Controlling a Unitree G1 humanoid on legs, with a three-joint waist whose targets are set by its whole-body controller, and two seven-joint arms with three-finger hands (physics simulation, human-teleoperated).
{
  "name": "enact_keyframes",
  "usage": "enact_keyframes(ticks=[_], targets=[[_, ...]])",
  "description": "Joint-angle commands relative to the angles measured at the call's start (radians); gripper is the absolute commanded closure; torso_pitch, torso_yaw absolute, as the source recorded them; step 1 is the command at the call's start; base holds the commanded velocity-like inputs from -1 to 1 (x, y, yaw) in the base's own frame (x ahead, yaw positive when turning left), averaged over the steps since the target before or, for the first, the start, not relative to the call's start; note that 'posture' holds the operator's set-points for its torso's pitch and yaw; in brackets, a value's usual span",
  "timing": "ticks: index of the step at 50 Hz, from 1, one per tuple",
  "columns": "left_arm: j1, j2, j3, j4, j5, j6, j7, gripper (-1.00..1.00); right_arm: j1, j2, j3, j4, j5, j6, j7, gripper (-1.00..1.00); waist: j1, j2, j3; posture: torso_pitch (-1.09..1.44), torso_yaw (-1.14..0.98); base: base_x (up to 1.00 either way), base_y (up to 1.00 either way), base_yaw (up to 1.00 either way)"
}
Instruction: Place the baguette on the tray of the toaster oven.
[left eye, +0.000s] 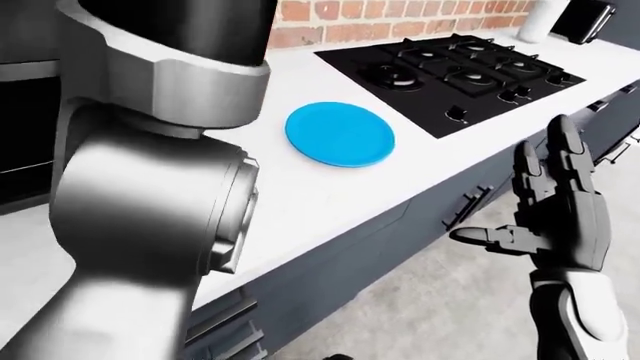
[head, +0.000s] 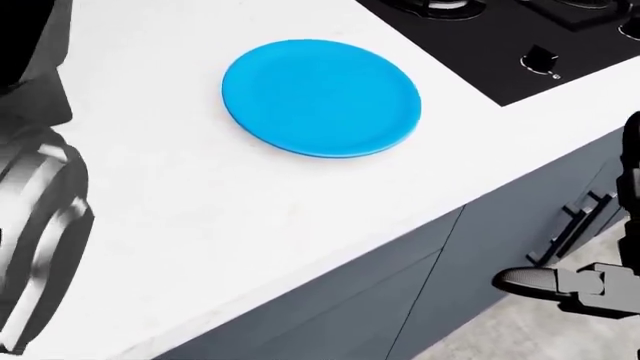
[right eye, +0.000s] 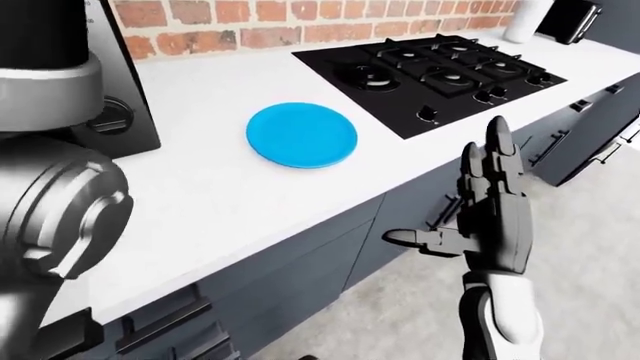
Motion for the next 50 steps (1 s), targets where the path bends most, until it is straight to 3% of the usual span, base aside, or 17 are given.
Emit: enact_keyframes(ticks=[1,13,31,50], targets=[[-0.004,0.003,0.007,-0.072,0.051,0.009,-0.053,1.0,-0.015,-0.01,-0.007,-0.032,0.0,-0.028,-0.003,-1.0,0.002,0.0,-0.02,0.0,-0.42,0.0,0.0,0.0],[0.054,-0.018,0.026,-0.301,0.22,0.004,-0.269,1.0,-0.017,-0.008,0.003,-0.038,-0.003,-0.025,-0.008,-1.0,0.039,0.004,-0.014,0.0,-0.36,0.0,0.0,0.0],[0.118,-0.01,0.051,-0.443,0.338,0.006,-0.383,1.0,-0.018,0.0,0.032,-0.016,-0.02,-0.048,-0.007,-1.0,0.097,0.006,-0.008,0.0,-0.27,0.0,0.0,0.0],[0.103,-0.008,0.061,-0.491,0.383,0.014,-0.452,1.0,-0.033,-0.002,0.049,-0.021,-0.034,-0.033,-0.011,-1.0,0.171,0.008,0.003,0.0,-0.17,0.0,0.0,0.0]])
